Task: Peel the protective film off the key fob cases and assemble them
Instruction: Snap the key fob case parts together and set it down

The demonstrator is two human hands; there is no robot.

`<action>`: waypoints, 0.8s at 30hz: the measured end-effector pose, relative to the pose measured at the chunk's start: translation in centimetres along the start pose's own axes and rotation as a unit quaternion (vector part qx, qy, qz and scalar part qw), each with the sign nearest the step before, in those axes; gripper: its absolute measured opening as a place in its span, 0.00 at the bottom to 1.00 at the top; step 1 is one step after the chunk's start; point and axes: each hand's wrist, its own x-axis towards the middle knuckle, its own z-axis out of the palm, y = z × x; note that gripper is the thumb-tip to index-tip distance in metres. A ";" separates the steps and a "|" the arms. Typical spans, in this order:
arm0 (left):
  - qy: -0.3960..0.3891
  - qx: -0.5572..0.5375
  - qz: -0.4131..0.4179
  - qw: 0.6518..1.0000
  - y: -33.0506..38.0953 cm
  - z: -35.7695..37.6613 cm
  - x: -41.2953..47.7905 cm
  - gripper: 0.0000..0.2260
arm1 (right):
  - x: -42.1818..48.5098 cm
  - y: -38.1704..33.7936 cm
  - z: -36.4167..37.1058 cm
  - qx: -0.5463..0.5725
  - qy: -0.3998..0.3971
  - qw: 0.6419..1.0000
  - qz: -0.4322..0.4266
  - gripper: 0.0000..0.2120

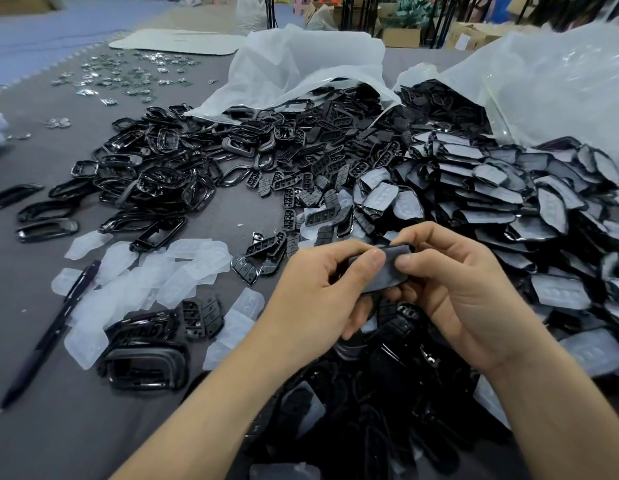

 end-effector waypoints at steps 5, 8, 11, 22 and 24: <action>0.007 -0.021 -0.006 1.000 0.1 0.2 -0.1 0.09 | 0.0 0.2 0.0 0.012 0.004 1.000 -0.005 0.05; 0.008 -0.061 -0.007 0.998 0.1 0.4 -0.2 0.09 | 0.1 0.4 0.1 0.006 0.003 1.000 -0.005 0.09; 0.004 -0.078 -0.019 0.997 0.1 0.4 -0.2 0.11 | 0.2 0.8 0.2 0.007 0.020 1.000 -0.008 0.09; 0.021 -0.043 -0.025 0.999 0.2 0.3 -0.2 0.13 | 0.1 1.3 0.4 -0.041 0.034 0.998 -0.038 0.06; 0.025 -0.045 -0.023 0.998 0.1 0.4 -0.2 0.13 | 0.1 1.4 0.4 -0.045 0.042 0.997 -0.037 0.05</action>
